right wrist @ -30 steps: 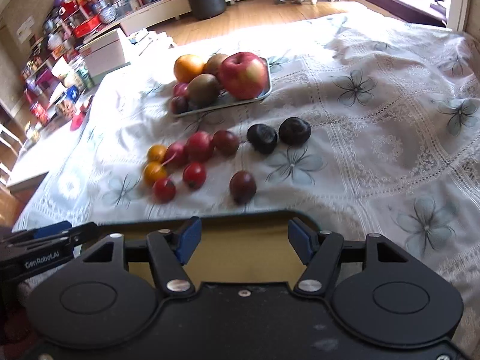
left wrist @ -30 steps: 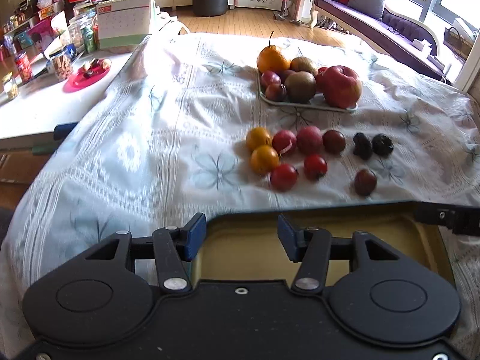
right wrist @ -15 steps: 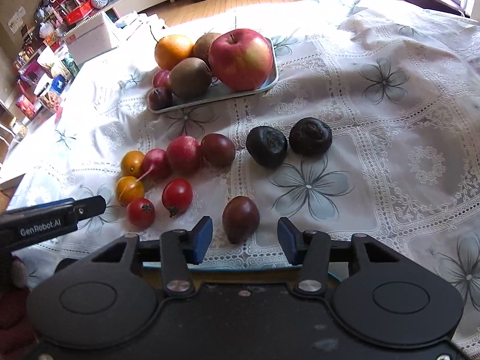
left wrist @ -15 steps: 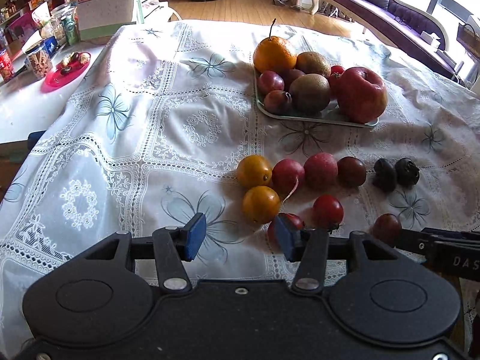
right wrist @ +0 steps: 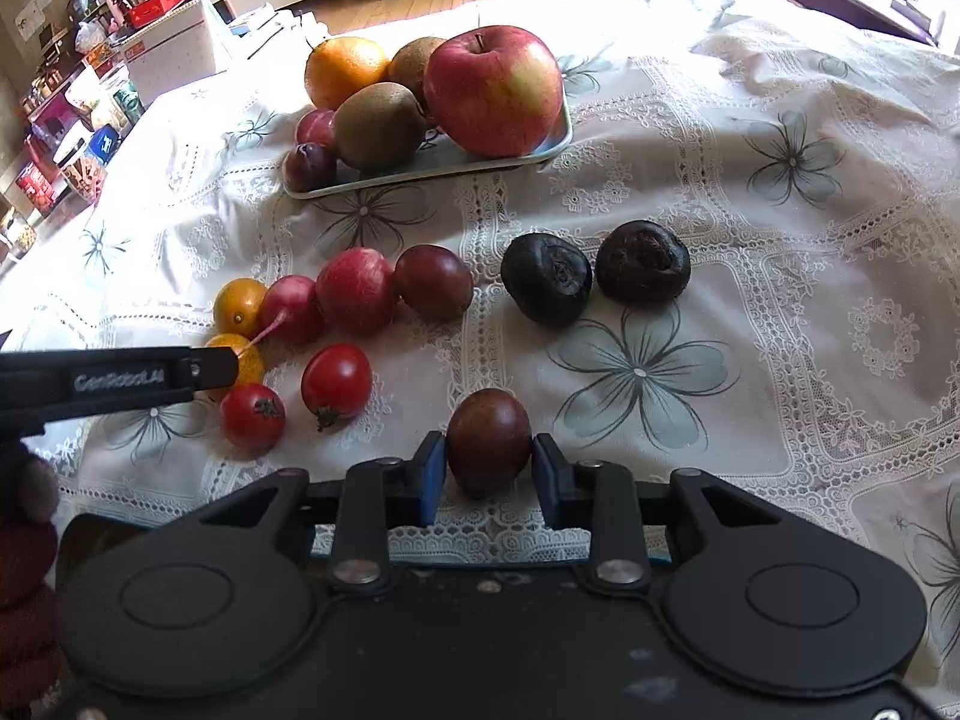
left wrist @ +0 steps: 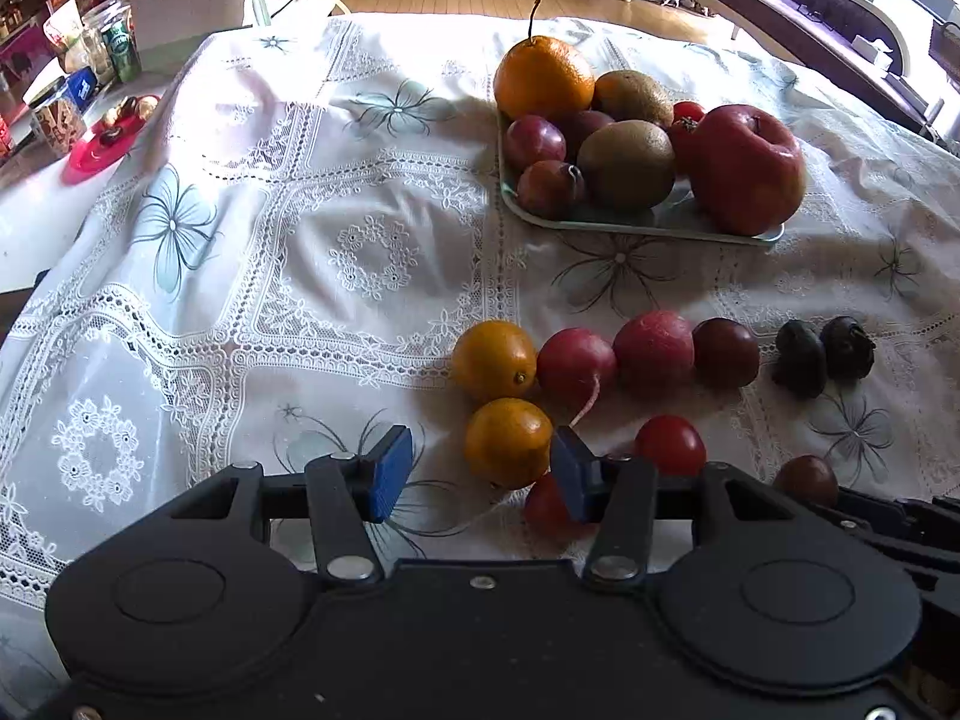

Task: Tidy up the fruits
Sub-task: 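Grasp the dark red plum with the right tool while the left tool grasps a small orange, then carry the plum with the right tool into the tray and release while the left tool releases the orange there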

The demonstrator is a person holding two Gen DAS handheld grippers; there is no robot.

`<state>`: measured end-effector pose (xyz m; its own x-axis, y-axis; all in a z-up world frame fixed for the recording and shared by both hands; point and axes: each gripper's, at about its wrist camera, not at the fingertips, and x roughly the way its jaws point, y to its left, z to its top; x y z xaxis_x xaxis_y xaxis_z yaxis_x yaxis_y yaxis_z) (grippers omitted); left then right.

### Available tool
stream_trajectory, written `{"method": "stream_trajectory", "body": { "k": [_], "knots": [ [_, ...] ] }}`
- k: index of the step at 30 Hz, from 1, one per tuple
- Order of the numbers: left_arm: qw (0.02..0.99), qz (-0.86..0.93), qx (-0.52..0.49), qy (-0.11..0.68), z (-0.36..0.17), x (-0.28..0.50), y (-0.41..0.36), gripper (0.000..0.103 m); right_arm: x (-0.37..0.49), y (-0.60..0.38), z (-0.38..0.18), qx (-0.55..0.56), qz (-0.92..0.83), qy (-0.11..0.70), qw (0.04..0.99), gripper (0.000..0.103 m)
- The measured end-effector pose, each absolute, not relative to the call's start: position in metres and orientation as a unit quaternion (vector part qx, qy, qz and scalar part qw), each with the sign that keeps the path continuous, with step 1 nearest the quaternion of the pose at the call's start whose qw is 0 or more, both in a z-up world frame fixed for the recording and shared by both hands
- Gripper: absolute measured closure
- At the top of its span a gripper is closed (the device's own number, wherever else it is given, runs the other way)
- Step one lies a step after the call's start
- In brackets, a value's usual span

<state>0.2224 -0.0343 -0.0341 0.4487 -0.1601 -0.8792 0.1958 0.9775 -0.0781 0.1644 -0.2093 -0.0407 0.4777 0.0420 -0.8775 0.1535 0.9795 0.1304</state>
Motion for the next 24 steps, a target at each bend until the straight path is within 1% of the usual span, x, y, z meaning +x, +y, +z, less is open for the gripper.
{"method": "stream_trajectory", "body": {
  "k": [3, 14, 15, 17, 24],
  "knots": [
    [0.85, -0.109, 0.02, 0.515, -0.04, 0.225, -0.037, 0.043, 0.162, -0.207, -0.04, 0.088, -0.032, 0.506, 0.858, 0.071],
    [0.845, -0.104, 0.033, 0.524, -0.055, 0.236, -0.052, 0.045, 0.158, -0.212, -0.04, 0.108, -0.028, 0.498, 0.86, 0.071],
    [0.844, -0.103, 0.031, 0.525, -0.056, 0.237, -0.052, 0.046, 0.158, -0.212, -0.039, 0.109, -0.027, 0.497, 0.86, 0.071],
    [0.846, -0.104, 0.03, 0.522, -0.057, 0.238, -0.052, 0.057, 0.157, -0.213, -0.037, 0.113, -0.027, 0.494, 0.862, 0.071],
    [0.843, -0.121, 0.015, 0.523, -0.039, 0.23, -0.047, 0.057, 0.146, -0.218, -0.012, 0.127, -0.028, 0.473, 0.872, 0.071]
  ]
}}
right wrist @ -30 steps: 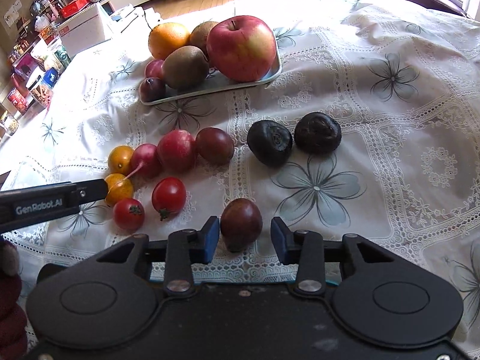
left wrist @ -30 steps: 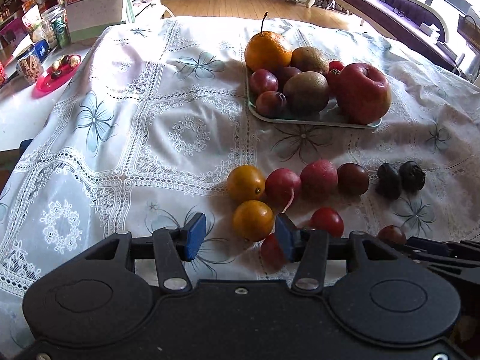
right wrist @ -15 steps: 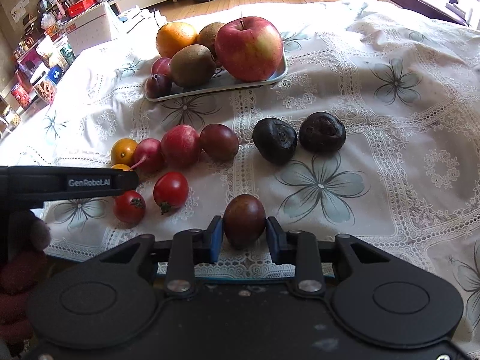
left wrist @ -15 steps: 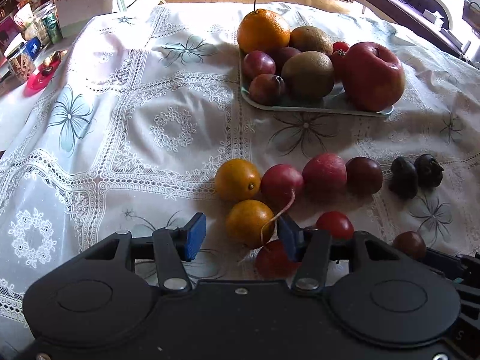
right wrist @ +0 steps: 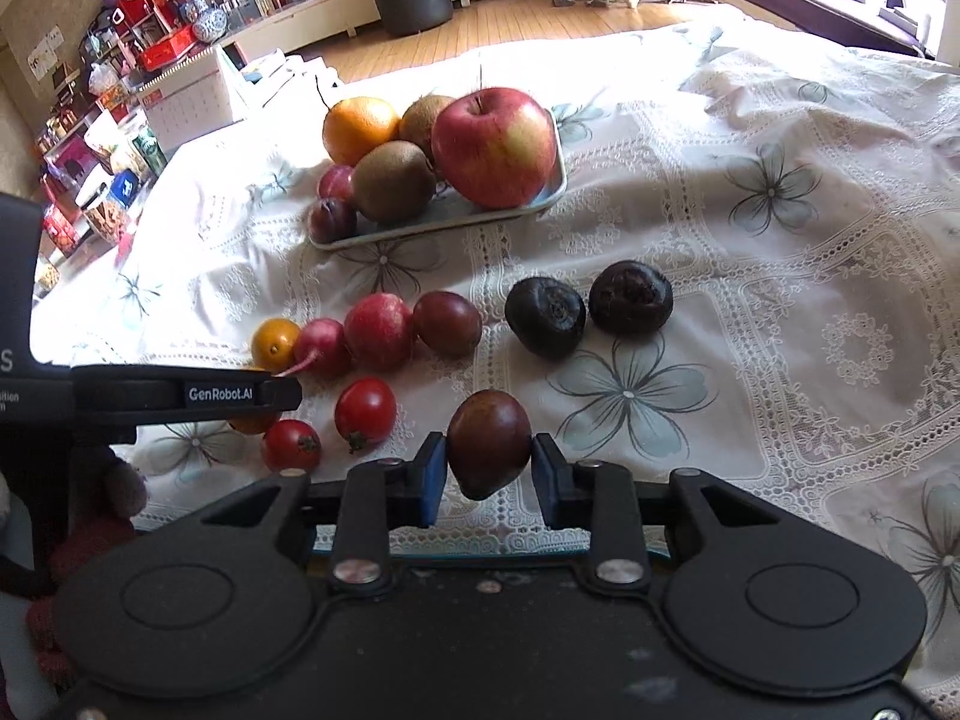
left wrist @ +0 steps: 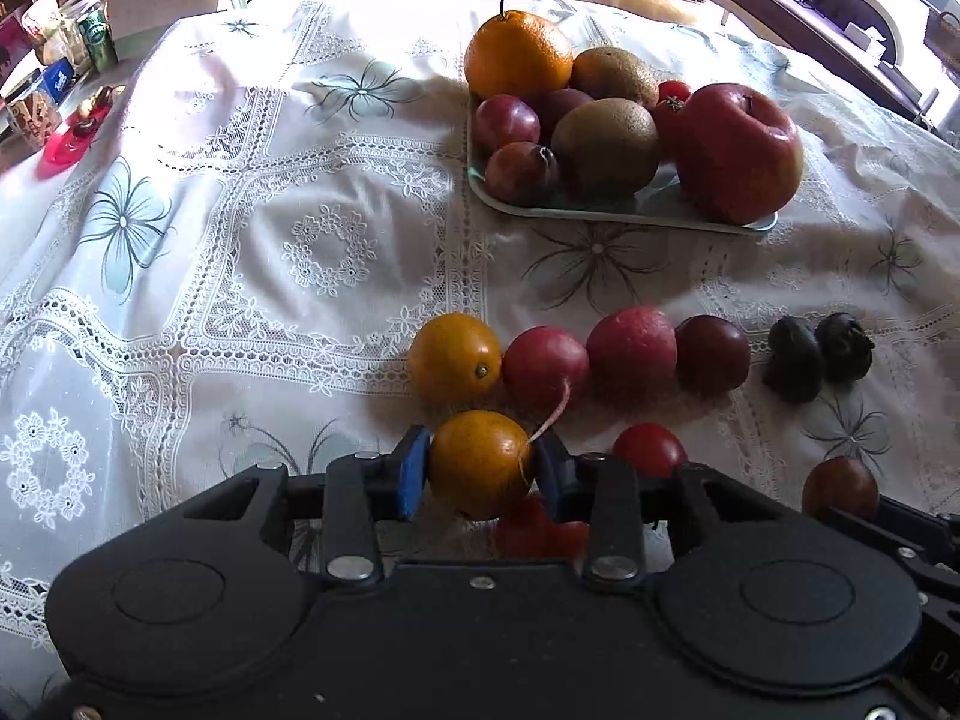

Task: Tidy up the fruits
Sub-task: 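Carry the plum with the right tool into the tray and release while the left tool releases the orange there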

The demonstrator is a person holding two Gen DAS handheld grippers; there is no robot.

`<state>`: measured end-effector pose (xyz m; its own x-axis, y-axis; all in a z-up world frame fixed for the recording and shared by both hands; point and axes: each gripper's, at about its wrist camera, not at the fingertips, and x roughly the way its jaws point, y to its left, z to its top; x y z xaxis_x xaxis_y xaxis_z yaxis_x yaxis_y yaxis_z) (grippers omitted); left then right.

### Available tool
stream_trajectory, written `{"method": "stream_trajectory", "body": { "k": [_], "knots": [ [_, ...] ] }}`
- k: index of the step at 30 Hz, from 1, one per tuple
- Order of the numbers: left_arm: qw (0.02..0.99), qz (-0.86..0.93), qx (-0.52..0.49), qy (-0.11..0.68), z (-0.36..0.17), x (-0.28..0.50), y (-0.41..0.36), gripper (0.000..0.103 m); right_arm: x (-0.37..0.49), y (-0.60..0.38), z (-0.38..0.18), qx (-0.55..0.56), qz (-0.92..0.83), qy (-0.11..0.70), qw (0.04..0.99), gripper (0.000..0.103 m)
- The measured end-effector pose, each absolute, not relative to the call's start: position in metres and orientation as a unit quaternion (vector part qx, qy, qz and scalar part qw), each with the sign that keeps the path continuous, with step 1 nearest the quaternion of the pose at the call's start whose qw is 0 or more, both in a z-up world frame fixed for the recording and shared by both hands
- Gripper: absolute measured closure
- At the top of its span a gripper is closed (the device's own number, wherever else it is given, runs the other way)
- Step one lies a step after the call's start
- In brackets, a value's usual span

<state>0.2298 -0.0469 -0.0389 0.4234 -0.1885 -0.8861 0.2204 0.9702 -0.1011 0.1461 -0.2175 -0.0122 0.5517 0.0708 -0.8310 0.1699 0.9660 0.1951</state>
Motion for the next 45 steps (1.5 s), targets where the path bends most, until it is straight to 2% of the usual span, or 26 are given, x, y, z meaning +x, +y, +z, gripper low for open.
{"method": "stream_trajectory", "body": {
  "k": [11, 19, 21, 28, 32, 35, 40, 45],
  "knots": [
    [0.859, -0.129, 0.023, 0.496, 0.019, 0.173, -0.033, 0.057, 0.099, -0.223, 0.026, 0.148, -0.032, 0.469, 0.87, 0.071],
    [0.853, -0.13, 0.02, 0.506, 0.012, 0.109, -0.021, 0.057, 0.048, -0.214, 0.024, 0.144, -0.018, 0.478, 0.867, 0.071],
    [0.853, -0.128, 0.012, 0.506, 0.009, 0.099, -0.017, 0.057, 0.037, -0.211, 0.023, 0.133, -0.029, 0.469, 0.872, 0.079],
    [0.869, -0.093, 0.013, 0.487, 0.004, 0.074, -0.011, 0.057, 0.024, -0.214, 0.011, 0.148, -0.029, 0.48, 0.864, 0.086],
    [0.868, -0.091, 0.02, 0.487, 0.0, 0.072, -0.01, 0.057, 0.022, -0.209, 0.012, 0.136, -0.031, 0.475, 0.869, 0.083],
    [0.867, -0.093, 0.017, 0.49, -0.003, 0.071, -0.01, 0.057, 0.021, -0.204, 0.012, 0.129, -0.031, 0.473, 0.871, 0.074],
    [0.874, -0.084, 0.024, 0.478, -0.001, 0.067, -0.011, 0.057, 0.021, -0.202, 0.01, 0.125, -0.025, 0.479, 0.869, 0.074],
    [0.869, -0.081, 0.017, 0.488, -0.005, 0.067, -0.007, 0.057, 0.02, -0.197, 0.011, 0.114, -0.024, 0.478, 0.87, 0.066]
  ]
}}
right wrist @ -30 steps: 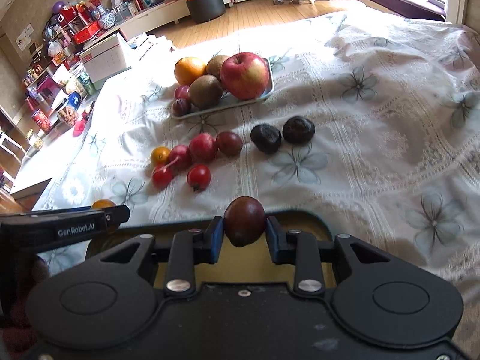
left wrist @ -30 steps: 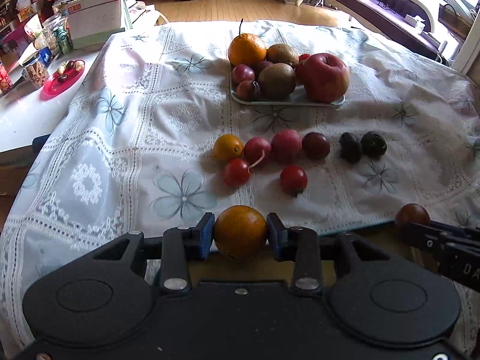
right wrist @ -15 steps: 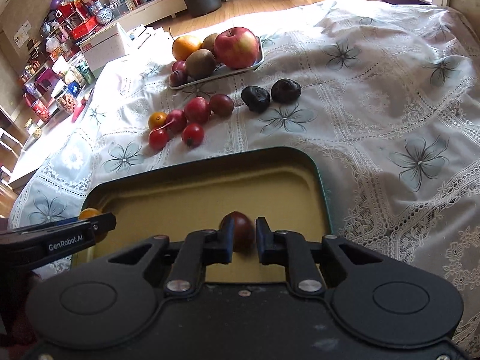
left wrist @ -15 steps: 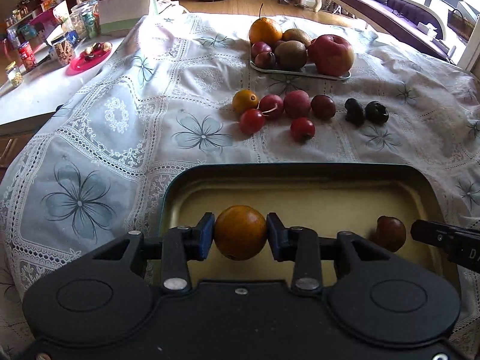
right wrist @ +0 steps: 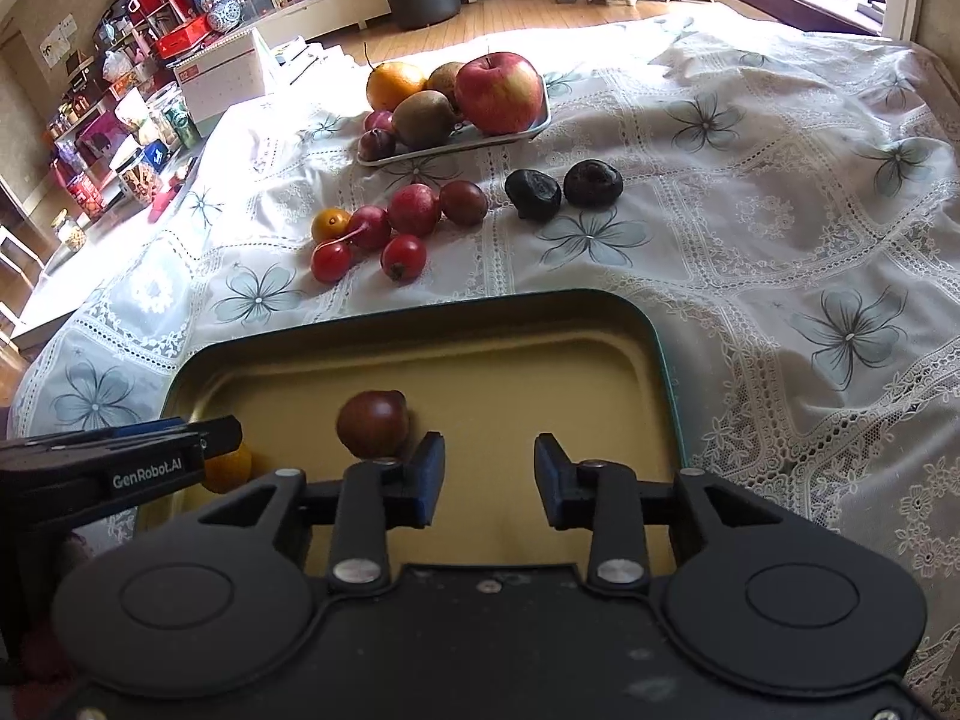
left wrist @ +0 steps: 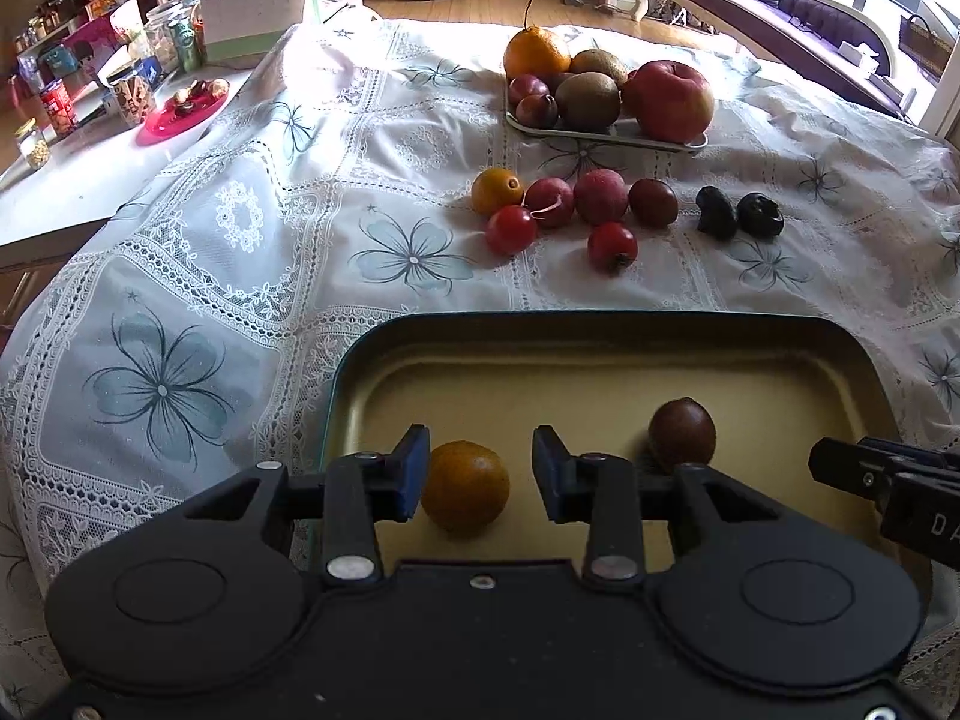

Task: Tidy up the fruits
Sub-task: 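Carry the plum with the right tool into the tray and release while the left tool releases the orange there, then move both open tools back toward the row of loose fruit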

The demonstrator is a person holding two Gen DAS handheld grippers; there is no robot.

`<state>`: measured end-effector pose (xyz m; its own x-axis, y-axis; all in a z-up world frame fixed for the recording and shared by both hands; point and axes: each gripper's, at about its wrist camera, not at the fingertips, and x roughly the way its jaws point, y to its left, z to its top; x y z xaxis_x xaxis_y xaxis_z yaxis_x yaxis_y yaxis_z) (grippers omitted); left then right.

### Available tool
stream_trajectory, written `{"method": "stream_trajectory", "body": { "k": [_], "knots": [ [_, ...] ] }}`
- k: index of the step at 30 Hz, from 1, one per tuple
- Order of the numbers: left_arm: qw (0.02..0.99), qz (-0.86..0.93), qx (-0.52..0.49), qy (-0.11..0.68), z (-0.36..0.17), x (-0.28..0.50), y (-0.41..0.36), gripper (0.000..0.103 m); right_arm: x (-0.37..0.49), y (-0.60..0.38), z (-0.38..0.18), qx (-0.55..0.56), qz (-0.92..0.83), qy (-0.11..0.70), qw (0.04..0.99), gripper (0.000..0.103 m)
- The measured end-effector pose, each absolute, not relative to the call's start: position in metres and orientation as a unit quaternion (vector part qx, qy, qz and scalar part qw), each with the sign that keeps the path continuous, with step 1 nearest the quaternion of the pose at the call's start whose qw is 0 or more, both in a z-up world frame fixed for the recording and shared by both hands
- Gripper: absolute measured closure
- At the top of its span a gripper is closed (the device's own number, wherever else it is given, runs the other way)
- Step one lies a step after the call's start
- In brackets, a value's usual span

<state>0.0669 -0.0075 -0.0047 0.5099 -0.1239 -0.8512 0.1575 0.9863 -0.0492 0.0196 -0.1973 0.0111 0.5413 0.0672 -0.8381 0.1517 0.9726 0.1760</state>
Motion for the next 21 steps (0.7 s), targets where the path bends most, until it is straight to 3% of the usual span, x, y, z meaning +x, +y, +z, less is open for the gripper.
{"method": "stream_trajectory", "body": {
  "k": [21],
  "knots": [
    [0.864, -0.078, -0.001, 0.498, -0.0032, 0.0667, 0.0007, 0.057, 0.0216, -0.194, 0.0052, 0.115, -0.017, 0.493, 0.862, 0.057]
  ]
}}
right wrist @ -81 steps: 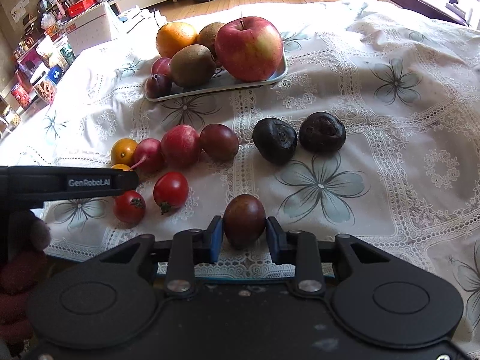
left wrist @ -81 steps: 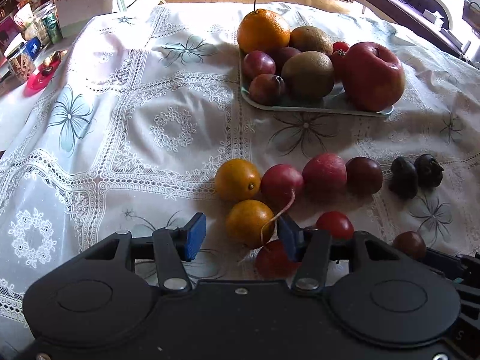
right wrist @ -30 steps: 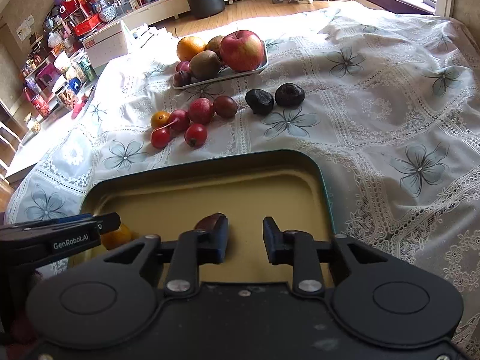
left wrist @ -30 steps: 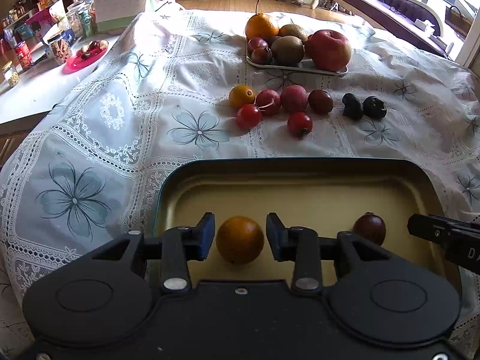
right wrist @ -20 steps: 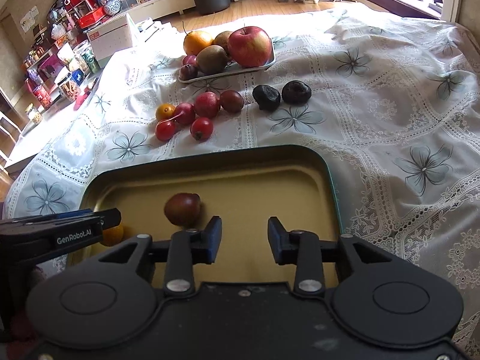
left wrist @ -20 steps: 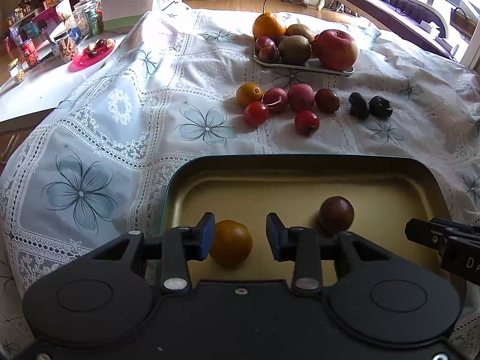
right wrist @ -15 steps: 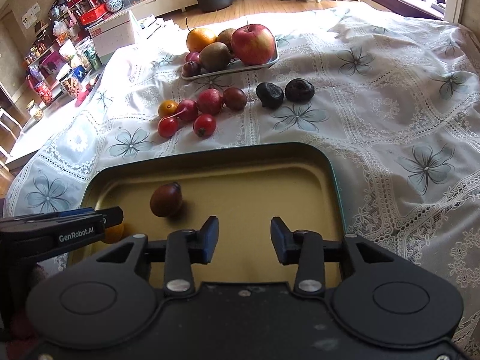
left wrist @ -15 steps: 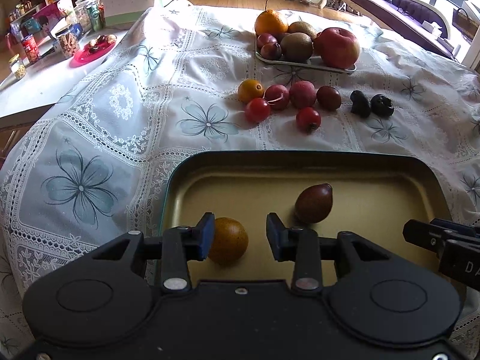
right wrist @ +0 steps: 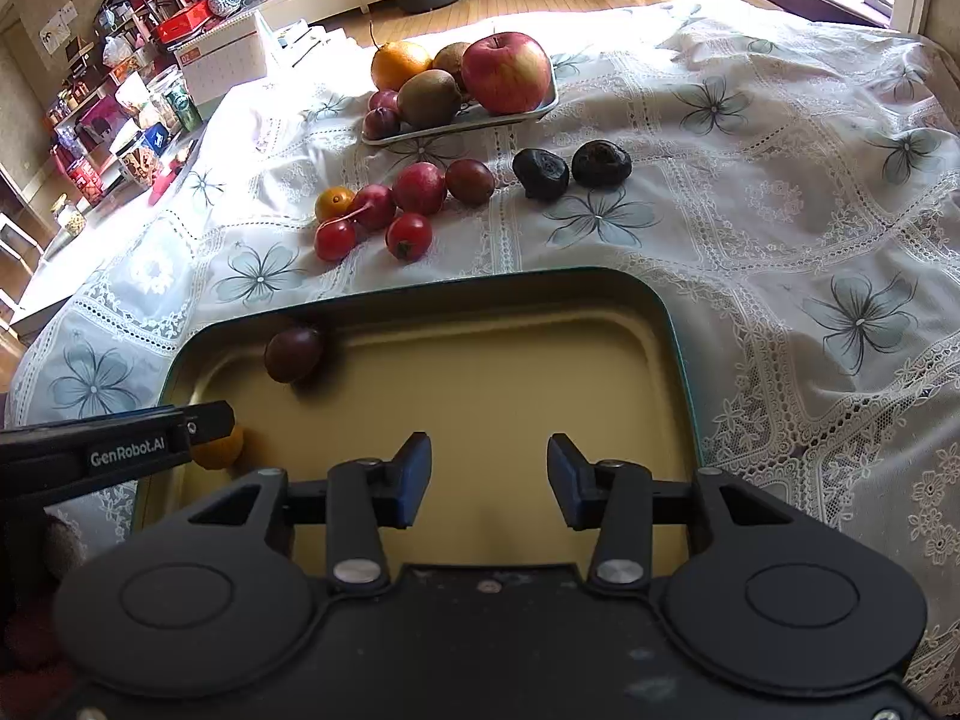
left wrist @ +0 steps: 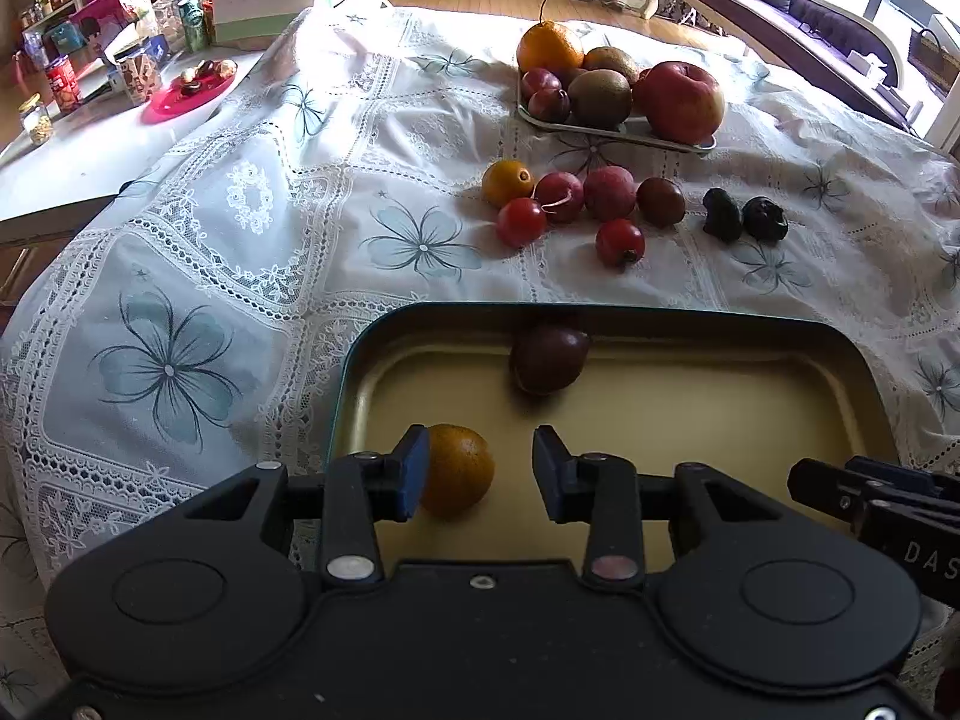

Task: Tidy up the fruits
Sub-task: 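Move both open tools back toward the row of loose fruit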

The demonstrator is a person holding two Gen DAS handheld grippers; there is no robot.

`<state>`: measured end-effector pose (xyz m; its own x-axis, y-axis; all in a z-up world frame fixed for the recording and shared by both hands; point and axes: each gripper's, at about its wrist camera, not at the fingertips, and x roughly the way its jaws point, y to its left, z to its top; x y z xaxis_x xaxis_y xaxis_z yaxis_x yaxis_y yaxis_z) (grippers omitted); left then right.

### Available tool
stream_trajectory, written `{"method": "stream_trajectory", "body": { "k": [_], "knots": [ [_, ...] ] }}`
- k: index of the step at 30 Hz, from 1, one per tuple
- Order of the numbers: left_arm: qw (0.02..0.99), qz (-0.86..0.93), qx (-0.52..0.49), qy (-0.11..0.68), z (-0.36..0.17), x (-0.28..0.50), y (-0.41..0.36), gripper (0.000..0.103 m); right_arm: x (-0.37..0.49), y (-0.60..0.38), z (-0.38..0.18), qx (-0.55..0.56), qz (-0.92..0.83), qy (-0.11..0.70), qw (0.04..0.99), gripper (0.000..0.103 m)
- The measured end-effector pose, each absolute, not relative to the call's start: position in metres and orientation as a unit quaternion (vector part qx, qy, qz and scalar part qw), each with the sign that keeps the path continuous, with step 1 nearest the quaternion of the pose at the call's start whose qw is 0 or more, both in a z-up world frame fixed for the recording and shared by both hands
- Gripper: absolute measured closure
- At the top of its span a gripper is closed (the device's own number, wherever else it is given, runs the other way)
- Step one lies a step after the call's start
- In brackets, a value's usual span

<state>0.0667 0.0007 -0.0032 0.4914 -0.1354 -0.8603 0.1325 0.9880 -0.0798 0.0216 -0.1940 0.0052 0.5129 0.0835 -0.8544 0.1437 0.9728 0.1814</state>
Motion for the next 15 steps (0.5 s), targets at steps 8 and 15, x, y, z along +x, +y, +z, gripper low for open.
{"method": "stream_trajectory", "body": {
  "k": [8, 15],
  "knots": [
    [0.86, -0.077, -0.007, 0.504, -0.002, 0.066, 0.004, 0.057, 0.021, -0.193, 0.003, 0.116, -0.016, 0.497, 0.86, 0.057],
    [0.863, -0.077, -0.007, 0.5, 0.005, 0.077, 0.008, 0.057, 0.022, -0.199, 0.005, 0.124, -0.02, 0.496, 0.859, 0.056]
  ]
}}
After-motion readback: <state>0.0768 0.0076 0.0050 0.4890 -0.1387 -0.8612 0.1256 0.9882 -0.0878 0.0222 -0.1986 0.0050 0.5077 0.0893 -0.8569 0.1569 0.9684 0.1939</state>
